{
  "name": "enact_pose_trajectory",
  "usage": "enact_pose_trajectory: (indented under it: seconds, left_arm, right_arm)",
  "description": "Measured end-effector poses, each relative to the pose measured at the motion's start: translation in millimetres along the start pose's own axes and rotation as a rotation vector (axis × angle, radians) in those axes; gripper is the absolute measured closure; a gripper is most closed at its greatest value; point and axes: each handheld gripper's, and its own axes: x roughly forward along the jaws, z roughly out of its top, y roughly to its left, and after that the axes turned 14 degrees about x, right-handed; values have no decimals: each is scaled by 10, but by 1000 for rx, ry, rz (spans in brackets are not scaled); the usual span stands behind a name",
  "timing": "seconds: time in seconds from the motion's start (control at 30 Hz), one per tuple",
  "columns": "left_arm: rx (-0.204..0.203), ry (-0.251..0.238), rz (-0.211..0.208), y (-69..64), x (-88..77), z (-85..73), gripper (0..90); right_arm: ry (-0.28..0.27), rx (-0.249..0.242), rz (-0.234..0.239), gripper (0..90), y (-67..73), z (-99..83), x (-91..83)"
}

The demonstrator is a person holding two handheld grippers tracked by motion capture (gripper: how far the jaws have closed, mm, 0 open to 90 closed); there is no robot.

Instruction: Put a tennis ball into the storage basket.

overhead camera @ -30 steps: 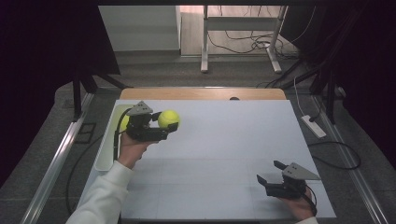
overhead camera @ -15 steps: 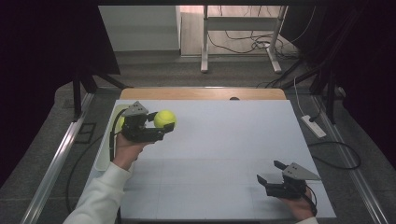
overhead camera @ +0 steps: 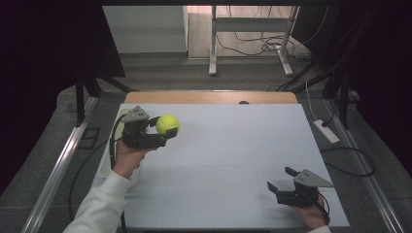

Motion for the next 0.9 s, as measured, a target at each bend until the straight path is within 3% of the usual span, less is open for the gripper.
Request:
enact_pose_trajectory:
  seconds: [0.9]
  left_arm:
    - [-3, -12, 31, 39, -166, -79, 267]
  right_arm:
    - [-3, 3, -2, 123, -11, 7, 4]
